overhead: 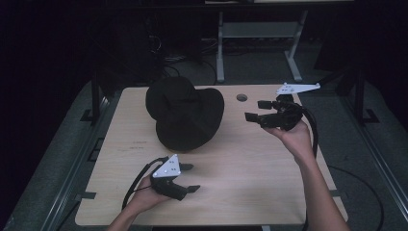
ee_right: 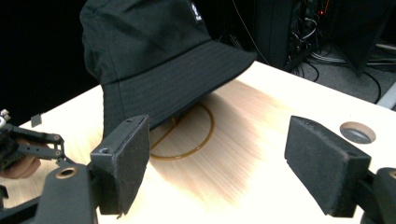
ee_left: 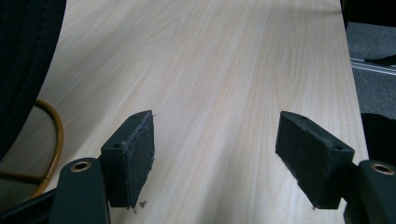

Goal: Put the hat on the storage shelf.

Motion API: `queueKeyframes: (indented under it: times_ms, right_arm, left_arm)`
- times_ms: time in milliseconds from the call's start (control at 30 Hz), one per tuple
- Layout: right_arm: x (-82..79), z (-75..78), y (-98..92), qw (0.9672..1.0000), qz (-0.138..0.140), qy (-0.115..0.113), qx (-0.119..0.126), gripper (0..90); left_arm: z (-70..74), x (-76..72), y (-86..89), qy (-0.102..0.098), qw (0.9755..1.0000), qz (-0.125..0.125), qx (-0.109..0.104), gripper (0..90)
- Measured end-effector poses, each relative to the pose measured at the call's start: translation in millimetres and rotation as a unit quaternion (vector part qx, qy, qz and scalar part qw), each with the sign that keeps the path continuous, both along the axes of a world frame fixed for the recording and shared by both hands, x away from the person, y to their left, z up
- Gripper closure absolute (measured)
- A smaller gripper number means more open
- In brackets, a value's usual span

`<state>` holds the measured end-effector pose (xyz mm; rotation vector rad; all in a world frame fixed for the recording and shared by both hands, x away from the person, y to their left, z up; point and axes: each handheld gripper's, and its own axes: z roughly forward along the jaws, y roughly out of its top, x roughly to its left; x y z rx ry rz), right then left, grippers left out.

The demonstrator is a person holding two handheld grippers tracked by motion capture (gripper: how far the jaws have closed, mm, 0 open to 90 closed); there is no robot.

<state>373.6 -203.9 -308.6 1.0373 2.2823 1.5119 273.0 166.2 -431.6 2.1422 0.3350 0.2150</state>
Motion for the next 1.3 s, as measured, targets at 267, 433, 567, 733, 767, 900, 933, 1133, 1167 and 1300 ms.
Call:
queueKeyframes:
  times_ms: [267, 433, 567, 733, 767, 900, 933, 1133, 1167, 1300]
  right_arm:
    - [-8.6, -8.6, -7.2, 1.0, -0.006, -0.001, -0.001, 18.7]
    - [-14.3, -14.0, -13.6, 0.9999, -0.015, 0.002, 0.001, 17.7]
    - [-18.4, -18.8, -18.2, 0.9998, -0.018, 0.005, 0.003, 17.3]
    - [-24.4, -23.8, -22.0, 0.9998, -0.021, 0.007, 0.001, 16.6]
    - [-25.6, -24.8, -23.3, 0.9997, -0.022, 0.006, 0.002, 16.6]
    - [-30.1, -30.2, -27.8, 0.9996, -0.025, 0.009, 0.002, 16.4]
    - [-31.3, -31.5, -29.0, 0.9996, -0.026, 0.011, 0.003, 16.4]
    - [-37.9, -38.6, -35.5, 0.9994, -0.03, 0.017, 0.002, 16.4]
    - [-38.7, -40.0, -36.5, 0.9994, -0.031, 0.017, 0.002, 16.4]
    - [-42.5, -46.2, -40.1, 0.9992, -0.034, 0.022, 0.002, 16.4]
  left_arm:
    - [1.0, 0.4, 1.1, -0.005, 1.0, 0.0, 0.002, 27.3]
    - [1.3, 0.7, 2.3, -0.003, 1.0, 0.002, 0.0, 27.2]
    - [1.5, 0.8, 2.7, 0.0, 1.0, 0.003, 0.001, 27.1]
    - [0.8, 0.2, 3.0, 0.003, 1.0, 0.002, 0.005, 27.0]
    - [0.6, 0.2, 3.1, 0.003, 1.0, 0.002, 0.005, 26.9]
    - [1.2, 0.6, 4.1, 0.002, 1.0, 0.003, 0.005, 26.7]
    - [1.4, 0.6, 4.2, 0.002, 1.0, 0.003, 0.004, 26.7]
    - [1.0, 0.9, 3.5, 0.001, 1.0, 0.002, 0.005, 26.6]
    - [1.0, 0.9, 3.4, 0.001, 1.0, 0.001, 0.006, 26.7]
    - [0.8, 1.0, 2.9, 0.002, 1.0, 0.003, 0.002, 26.6]
